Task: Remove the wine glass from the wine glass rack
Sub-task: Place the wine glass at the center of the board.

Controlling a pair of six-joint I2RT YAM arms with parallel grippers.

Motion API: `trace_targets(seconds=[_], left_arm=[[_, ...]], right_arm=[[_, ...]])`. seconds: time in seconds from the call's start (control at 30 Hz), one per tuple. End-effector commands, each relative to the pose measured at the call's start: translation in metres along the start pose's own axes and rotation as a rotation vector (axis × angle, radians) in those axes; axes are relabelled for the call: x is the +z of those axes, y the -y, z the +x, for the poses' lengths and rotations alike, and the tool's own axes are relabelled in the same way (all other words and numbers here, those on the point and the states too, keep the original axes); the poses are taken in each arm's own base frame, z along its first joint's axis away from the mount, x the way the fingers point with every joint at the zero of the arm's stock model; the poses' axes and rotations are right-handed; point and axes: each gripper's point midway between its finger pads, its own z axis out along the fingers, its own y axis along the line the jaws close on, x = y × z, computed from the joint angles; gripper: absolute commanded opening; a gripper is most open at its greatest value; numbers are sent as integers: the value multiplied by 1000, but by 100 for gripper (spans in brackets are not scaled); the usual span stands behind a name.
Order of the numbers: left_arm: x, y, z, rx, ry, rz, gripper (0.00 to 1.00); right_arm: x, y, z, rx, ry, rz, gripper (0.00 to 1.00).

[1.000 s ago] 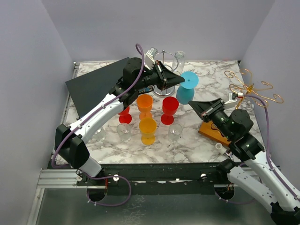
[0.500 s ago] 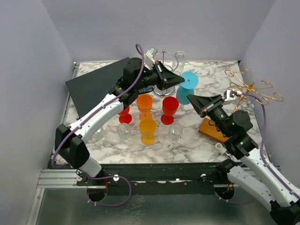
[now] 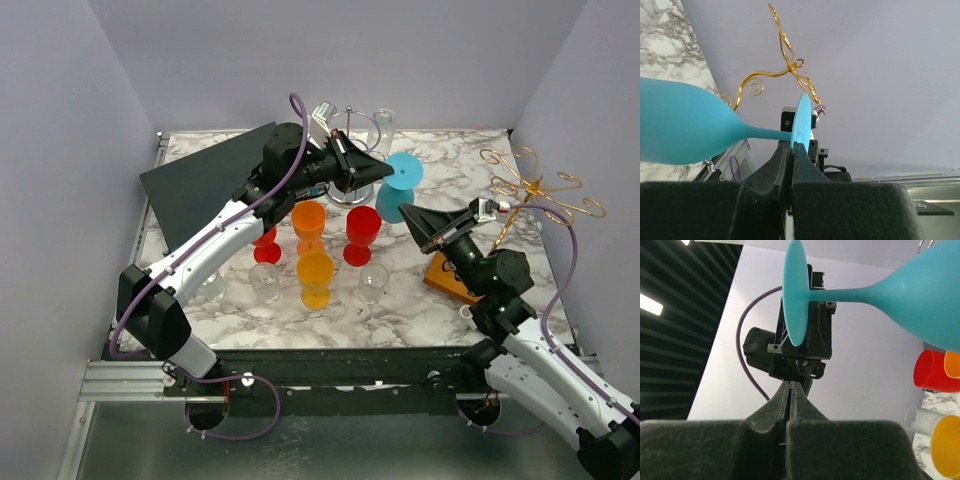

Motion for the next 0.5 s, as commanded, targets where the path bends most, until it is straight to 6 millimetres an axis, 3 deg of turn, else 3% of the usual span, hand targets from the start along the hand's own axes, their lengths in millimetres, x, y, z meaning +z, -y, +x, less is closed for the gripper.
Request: trace_targets(seconds=[0.0, 0.47], left_arm=[[-6, 19, 0, 44, 22, 40, 0], [-5, 16, -1, 41, 21, 36, 0]], right_arm=[[-2, -18, -9, 93, 47, -93, 0], [8, -54, -9, 74, 33, -214, 1]])
